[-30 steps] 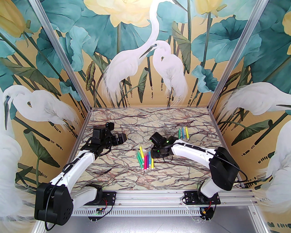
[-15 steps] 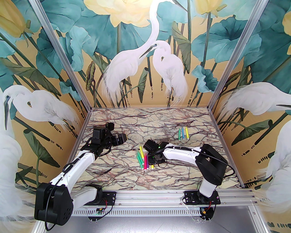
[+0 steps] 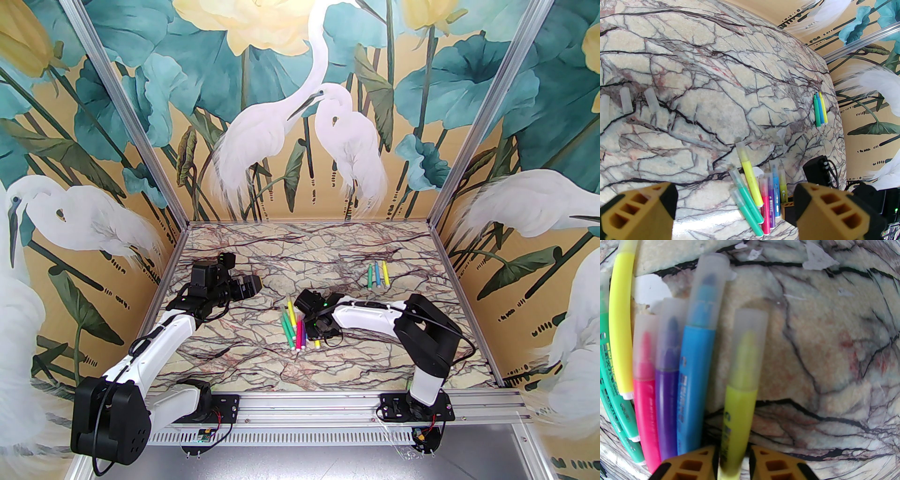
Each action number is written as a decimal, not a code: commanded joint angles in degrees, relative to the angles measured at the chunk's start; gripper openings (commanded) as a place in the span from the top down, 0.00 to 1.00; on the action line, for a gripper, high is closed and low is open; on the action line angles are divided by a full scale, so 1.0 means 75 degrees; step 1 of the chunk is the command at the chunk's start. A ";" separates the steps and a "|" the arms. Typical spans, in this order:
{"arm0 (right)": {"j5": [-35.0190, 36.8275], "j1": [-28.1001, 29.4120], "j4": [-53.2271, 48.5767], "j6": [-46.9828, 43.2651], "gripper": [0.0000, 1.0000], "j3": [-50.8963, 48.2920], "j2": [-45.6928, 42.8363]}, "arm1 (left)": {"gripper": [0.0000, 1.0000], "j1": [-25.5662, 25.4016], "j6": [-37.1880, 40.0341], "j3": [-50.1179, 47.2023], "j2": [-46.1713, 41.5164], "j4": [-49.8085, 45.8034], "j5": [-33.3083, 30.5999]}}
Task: Open the pen caps
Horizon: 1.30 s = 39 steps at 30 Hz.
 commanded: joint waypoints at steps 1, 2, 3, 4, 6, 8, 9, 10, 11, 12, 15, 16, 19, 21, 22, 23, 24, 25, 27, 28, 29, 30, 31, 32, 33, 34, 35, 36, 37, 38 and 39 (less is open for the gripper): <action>0.0467 0.0025 -0.0340 0.0005 0.71 0.0150 0.0407 | 0.13 0.0031 -0.0046 0.0095 0.0018 0.0014 -0.0044; 0.0529 0.0027 -0.0396 -0.0013 0.71 0.0197 0.0457 | 0.13 0.0036 -0.0055 0.0117 0.0030 0.0010 -0.0044; 0.0562 0.0028 -0.0436 -0.0031 0.71 0.0239 0.0510 | 0.13 0.0031 -0.0065 0.0139 0.0031 0.0003 -0.0040; 0.0590 0.0027 -0.0458 -0.0043 0.71 0.0258 0.0559 | 0.13 0.0031 -0.0068 0.0149 0.0031 0.0002 -0.0036; 0.0634 0.0027 -0.0489 -0.0090 0.72 0.0316 0.0694 | 0.13 0.0031 -0.0081 0.0165 0.0041 0.0000 -0.0054; 0.0723 0.0010 -0.0564 -0.0142 0.72 0.0379 0.0804 | 0.13 0.0034 -0.0091 0.0166 0.0053 -0.0021 -0.0077; 0.0720 0.0016 -0.0560 -0.0160 0.72 0.0391 0.0850 | 0.13 0.0031 -0.0088 0.0155 0.0060 -0.0045 -0.0107; 0.0727 0.0016 -0.0552 -0.0183 0.73 0.0397 0.0890 | 0.13 0.0033 -0.0090 0.0154 0.0066 -0.0065 -0.0133; 0.0715 0.0005 -0.0523 -0.0204 0.73 0.0404 0.0926 | 0.13 0.0031 -0.0091 0.0142 0.0084 -0.0093 -0.0148; 0.0687 -0.0006 -0.0501 -0.0222 0.74 0.0403 0.0951 | 0.13 0.0031 -0.0086 0.0142 0.0100 -0.0118 -0.0148; 0.0636 -0.0065 -0.0443 -0.0278 0.78 0.0391 0.0928 | 0.13 0.0031 -0.0092 0.0134 0.0136 -0.0130 -0.0094; 0.0637 -0.0088 -0.0437 -0.0291 0.80 0.0383 0.0894 | 0.14 0.0031 -0.0096 0.0131 0.0136 -0.0125 -0.0065; 0.0610 -0.0199 -0.0362 -0.0385 0.82 0.0354 0.0735 | 0.14 0.0031 -0.0127 0.0119 0.0155 -0.0069 0.0007; 0.0486 -0.0293 -0.0160 -0.0596 0.83 0.0287 0.0523 | 0.14 0.0031 -0.0145 0.0136 0.0230 -0.0039 0.0147; 0.0428 -0.0346 -0.0072 -0.0724 0.84 0.0263 0.0418 | 0.15 0.0031 -0.0151 0.0155 0.0295 -0.0009 0.0273; 0.0384 -0.0408 -0.0007 -0.0857 0.85 0.0265 0.0289 | 0.15 0.0030 -0.0199 0.0176 0.0378 0.0034 0.0437; 0.0349 -0.0491 0.0020 -0.0965 0.87 0.0274 0.0156 | 0.16 0.0020 -0.0238 0.0189 0.0474 0.0091 0.0601; 0.0291 -0.0570 0.0075 -0.1076 0.88 0.0266 0.0043 | 0.16 0.0010 -0.0282 0.0200 0.0546 0.0139 0.0714; 0.0140 -0.0732 0.0245 -0.1325 0.91 0.0194 -0.0245 | 0.17 -0.0056 -0.0355 0.0233 0.0687 0.0241 0.0885; 0.0055 -0.0789 0.0349 -0.1427 0.93 0.0148 -0.0368 | 0.17 -0.0113 -0.0371 0.0256 0.0744 0.0259 0.0936; -0.0070 -0.0877 0.0499 -0.1592 0.95 0.0086 -0.0527 | 0.18 -0.0185 -0.0371 0.0299 0.0804 0.0271 0.1007; -0.0226 -0.0935 0.0650 -0.1767 0.96 0.0000 -0.0679 | 0.18 -0.0274 -0.0373 0.0332 0.0849 0.0288 0.1061; -0.0314 -0.0972 0.0775 -0.1903 0.97 -0.0073 -0.0809 | 0.19 -0.0365 -0.0373 0.0375 0.0913 0.0311 0.1111; -0.0419 -0.1009 0.0898 -0.2042 0.97 -0.0144 -0.0962 | 0.19 -0.0478 -0.0380 0.0437 0.0989 0.0357 0.1187; -0.0521 -0.1066 0.1028 -0.2162 0.98 -0.0220 -0.1096 | 0.19 -0.0594 -0.0426 0.0480 0.1065 0.0426 0.1253; -0.0641 -0.1130 0.1142 -0.2251 0.99 -0.0297 -0.1184 | 0.19 -0.0696 -0.0467 0.0525 0.1155 0.0504 0.1322; -0.0746 -0.1203 0.1280 -0.2317 1.00 -0.0384 -0.1311 | 0.20 -0.0805 -0.0545 0.0581 0.1259 0.0590 0.1409; -0.0863 -0.1291 0.1385 -0.2360 1.00 -0.0473 -0.1419 | 0.20 -0.0907 -0.0644 0.0635 0.1364 0.0702 0.1497; -0.0963 -0.1361 0.1474 -0.2392 1.00 -0.0536 -0.1487 | 0.21 -0.0975 -0.0725 0.0673 0.1465 0.0806 0.1572; -0.1079 -0.1448 0.1595 -0.2426 1.00 -0.0616 -0.1587 | 0.22 -0.1059 -0.0845 0.0710 0.1573 0.0925 0.1657; -0.1177 -0.1522 0.1705 -0.2458 1.00 -0.0704 -0.1683 | 0.22 -0.1136 -0.0938 0.0750 0.1678 0.1048 0.1745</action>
